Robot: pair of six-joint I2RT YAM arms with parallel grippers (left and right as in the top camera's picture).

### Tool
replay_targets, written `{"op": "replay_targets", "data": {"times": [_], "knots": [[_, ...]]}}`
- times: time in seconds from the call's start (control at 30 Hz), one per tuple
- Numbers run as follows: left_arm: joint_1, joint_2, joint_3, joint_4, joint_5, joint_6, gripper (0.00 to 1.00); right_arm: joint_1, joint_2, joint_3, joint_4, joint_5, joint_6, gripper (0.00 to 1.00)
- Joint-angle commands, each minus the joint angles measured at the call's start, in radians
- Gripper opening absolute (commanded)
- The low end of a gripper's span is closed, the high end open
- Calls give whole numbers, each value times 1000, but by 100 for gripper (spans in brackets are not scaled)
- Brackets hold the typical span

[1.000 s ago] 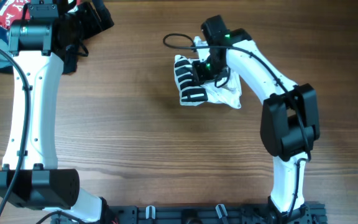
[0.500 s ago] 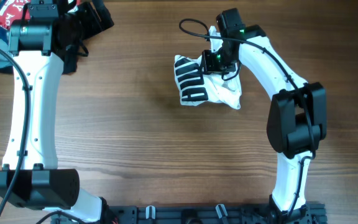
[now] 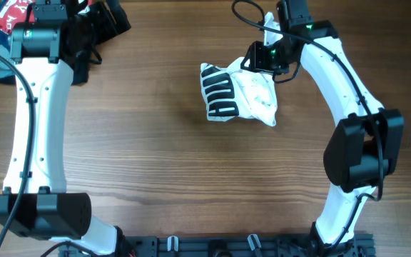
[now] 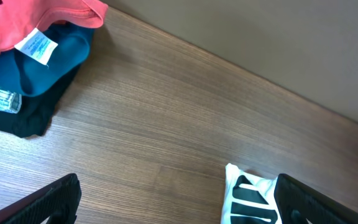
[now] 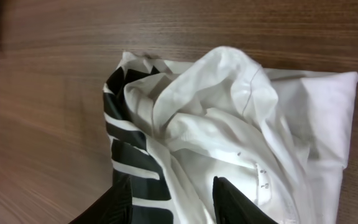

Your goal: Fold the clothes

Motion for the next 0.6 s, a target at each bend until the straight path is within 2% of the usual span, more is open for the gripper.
{"op": "replay_targets", "data": {"times": [0.0, 0.13, 0.33, 0.57], "knots": [[3, 20, -2, 3, -9, 15, 100, 13, 55, 4, -29, -3, 7, 41], [3, 20, -2, 3, -9, 15, 100, 39, 117, 4, -50, 46, 41, 36], [3, 20, -2, 3, -9, 15, 100, 75, 200, 4, -20, 56, 65, 36], [3, 20, -2, 3, -9, 15, 100, 101, 207, 4, 30, 30, 68, 37]]}}
